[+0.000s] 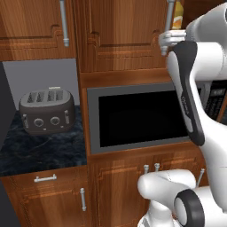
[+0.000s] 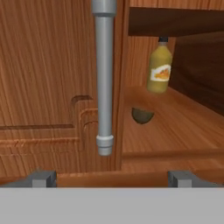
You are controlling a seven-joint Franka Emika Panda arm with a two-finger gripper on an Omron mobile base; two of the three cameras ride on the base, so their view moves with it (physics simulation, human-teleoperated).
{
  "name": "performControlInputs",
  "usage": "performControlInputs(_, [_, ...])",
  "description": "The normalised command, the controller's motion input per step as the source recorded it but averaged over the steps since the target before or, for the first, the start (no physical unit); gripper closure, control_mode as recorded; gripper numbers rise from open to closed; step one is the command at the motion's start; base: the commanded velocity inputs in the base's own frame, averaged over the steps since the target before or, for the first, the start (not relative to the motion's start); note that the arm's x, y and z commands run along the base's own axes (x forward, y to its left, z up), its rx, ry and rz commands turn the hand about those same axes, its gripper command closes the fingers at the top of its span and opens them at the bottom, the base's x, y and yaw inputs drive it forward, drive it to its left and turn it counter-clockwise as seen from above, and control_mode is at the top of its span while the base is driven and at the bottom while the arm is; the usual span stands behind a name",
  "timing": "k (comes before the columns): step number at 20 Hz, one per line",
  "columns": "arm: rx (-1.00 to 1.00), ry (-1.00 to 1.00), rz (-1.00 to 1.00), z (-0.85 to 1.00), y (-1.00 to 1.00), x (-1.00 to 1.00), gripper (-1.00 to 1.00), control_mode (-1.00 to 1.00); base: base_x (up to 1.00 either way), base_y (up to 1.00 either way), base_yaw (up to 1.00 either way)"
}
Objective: Open the cabinet. Pick the kiwi and apple from the cabinet and place them into the bowl. Then close the cabinet.
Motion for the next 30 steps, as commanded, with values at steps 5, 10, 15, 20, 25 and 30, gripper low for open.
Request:
performControlInputs(5, [0.0, -0.02, 0.0, 0.0, 0.01, 0.37, -1.0, -1.0, 0.0, 0.0, 0.0])
performControlInputs(10, [0.0, -0.04, 0.0, 0.0, 0.01, 0.31, -1.0, -1.0, 0.0, 0.0, 0.0])
performControlInputs(15, [0.0, -0.01, 0.0, 0.0, 0.0, 0.31, -1.0, -1.0, 0.0, 0.0, 0.0])
performControlInputs(20, [0.0, 0.0, 0.0, 0.0, 0.0, 0.36, -1.0, -1.0, 0.0, 0.0, 0.0])
performControlInputs(25, [0.0, 0.0, 0.0, 0.0, 0.0, 0.32, -1.0, -1.0, 0.0, 0.0, 0.0])
performControlInputs(30, [0.0, 0.0, 0.0, 0.0, 0.0, 0.3, -1.0, -1.0, 0.0, 0.0, 0.0])
